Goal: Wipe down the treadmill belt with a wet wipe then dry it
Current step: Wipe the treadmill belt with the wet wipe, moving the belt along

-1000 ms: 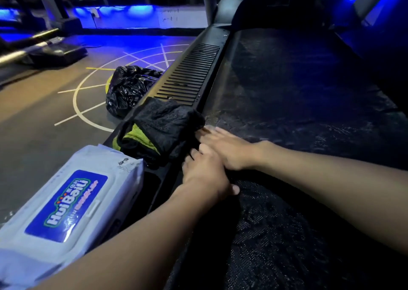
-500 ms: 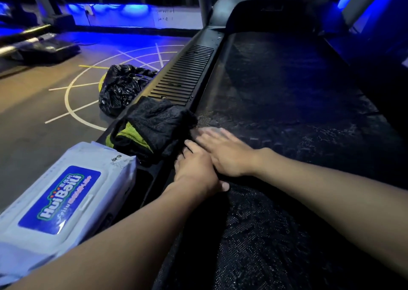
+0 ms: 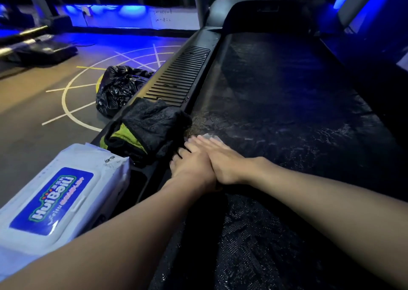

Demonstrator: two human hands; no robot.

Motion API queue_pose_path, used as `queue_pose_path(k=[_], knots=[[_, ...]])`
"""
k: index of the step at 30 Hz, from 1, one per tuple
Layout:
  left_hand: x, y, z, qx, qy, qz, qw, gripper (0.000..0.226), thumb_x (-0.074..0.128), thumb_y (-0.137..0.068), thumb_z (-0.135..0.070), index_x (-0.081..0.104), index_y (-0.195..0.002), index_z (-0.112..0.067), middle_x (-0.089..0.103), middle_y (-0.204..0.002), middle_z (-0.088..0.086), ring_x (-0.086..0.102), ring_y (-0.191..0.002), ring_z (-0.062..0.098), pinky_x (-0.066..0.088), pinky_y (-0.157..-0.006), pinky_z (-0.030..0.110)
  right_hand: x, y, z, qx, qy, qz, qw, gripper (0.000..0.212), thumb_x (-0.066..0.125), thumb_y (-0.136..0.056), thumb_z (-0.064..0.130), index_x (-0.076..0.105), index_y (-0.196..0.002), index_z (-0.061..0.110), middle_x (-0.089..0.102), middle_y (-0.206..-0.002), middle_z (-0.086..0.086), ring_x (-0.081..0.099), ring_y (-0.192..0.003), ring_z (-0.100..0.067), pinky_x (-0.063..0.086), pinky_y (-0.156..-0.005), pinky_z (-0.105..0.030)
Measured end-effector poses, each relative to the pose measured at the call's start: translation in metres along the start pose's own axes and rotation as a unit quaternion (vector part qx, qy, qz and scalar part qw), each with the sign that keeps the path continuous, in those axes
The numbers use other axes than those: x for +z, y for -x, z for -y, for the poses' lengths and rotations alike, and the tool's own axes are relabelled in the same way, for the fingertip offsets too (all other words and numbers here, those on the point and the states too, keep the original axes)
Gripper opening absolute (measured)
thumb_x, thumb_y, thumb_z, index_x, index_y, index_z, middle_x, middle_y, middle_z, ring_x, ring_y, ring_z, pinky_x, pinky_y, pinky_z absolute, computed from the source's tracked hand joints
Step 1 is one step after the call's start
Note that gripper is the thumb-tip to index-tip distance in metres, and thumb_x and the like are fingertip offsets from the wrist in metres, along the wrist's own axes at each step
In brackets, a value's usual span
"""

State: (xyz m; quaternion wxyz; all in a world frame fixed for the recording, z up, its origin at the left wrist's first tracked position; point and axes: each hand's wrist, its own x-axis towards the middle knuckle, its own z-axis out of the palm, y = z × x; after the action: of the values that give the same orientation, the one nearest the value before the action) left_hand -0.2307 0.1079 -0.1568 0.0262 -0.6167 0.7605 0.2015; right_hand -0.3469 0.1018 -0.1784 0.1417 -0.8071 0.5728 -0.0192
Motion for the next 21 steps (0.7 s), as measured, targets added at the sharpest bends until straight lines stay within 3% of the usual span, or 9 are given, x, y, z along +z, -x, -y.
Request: queue_pose_path(k=[4,6,8,12,16,19,21], knots=[[-0.002,0.003,0.001,0.007,-0.008,0.005,1.000,0.131,0.087,-0.061,-0.047,0.005,-0.148,0.007,0.027,-0.148,0.024,0.030,-0.138,0.038,0.029,-0.114,0.044,-0.003,0.000,-0.001,0.035,0.026,0.004,0.999,0.063,0.032,-0.106,0.025,0.001,-0.160,0.016,-0.009,-0.167,-0.002,-0.011,-0.153,-0.014,-0.011,-0.120,-0.032],[-0.004,0.004,0.000,0.008,-0.006,0.009,1.000,0.123,0.084,-0.066,-0.044,0.006,-0.147,0.006,0.027,-0.148,0.024,0.029,-0.139,0.038,0.028,-0.115,0.044,0.001,0.010,0.000,0.004,0.027,0.023,0.999,0.070,0.037,-0.102,0.020,-0.003,-0.160,0.016,-0.009,-0.167,0.001,-0.012,-0.152,-0.011,-0.013,-0.121,-0.031],[-0.005,0.004,-0.001,0.001,-0.015,0.011,1.000,0.122,0.084,-0.067,-0.044,0.007,-0.147,0.006,0.026,-0.149,0.025,0.029,-0.139,0.039,0.028,-0.115,0.044,0.000,0.014,-0.008,-0.022,0.027,0.032,0.999,0.064,0.030,-0.106,0.026,-0.004,-0.160,0.019,-0.009,-0.167,0.003,-0.012,-0.152,-0.010,-0.012,-0.122,-0.032],[-0.006,0.006,-0.002,-0.008,-0.036,0.025,0.999,0.125,0.085,-0.064,-0.049,0.010,-0.146,0.007,0.025,-0.150,0.027,0.028,-0.139,0.041,0.028,-0.114,0.045,-0.008,0.011,-0.023,0.055,0.034,0.016,0.998,0.060,0.012,-0.107,0.046,-0.005,-0.159,0.024,-0.011,-0.167,0.003,-0.015,-0.152,-0.011,-0.013,-0.122,-0.036],[-0.005,0.002,-0.004,-0.014,-0.045,0.031,0.998,0.117,0.083,-0.069,-0.045,0.011,-0.147,0.005,0.024,-0.149,0.028,0.028,-0.138,0.043,0.028,-0.114,0.046,0.000,0.032,-0.016,-0.035,0.024,0.049,0.998,0.059,0.013,-0.106,0.038,-0.003,-0.160,0.020,-0.009,-0.167,0.005,-0.014,-0.151,-0.010,-0.012,-0.123,-0.034],[-0.007,0.002,-0.008,-0.015,-0.075,0.052,0.996,0.120,0.084,-0.066,-0.048,0.012,-0.148,0.003,0.021,-0.150,0.030,0.026,-0.139,0.044,0.028,-0.114,0.047,-0.010,0.027,-0.036,0.064,0.038,0.023,0.997,0.058,0.011,-0.107,0.045,-0.007,-0.158,0.026,-0.011,-0.167,0.004,-0.016,-0.151,-0.011,-0.012,-0.122,-0.038],[-0.006,0.001,-0.007,-0.016,-0.083,0.053,0.995,0.112,0.082,-0.069,-0.047,0.017,-0.147,0.001,0.018,-0.152,0.031,0.025,-0.139,0.045,0.027,-0.115,0.047,-0.005,0.031,-0.026,0.046,0.045,0.030,0.997,0.060,0.012,-0.106,0.046,-0.008,-0.158,0.024,-0.013,-0.166,0.003,-0.017,-0.151,-0.011,-0.012,-0.123,-0.038]])
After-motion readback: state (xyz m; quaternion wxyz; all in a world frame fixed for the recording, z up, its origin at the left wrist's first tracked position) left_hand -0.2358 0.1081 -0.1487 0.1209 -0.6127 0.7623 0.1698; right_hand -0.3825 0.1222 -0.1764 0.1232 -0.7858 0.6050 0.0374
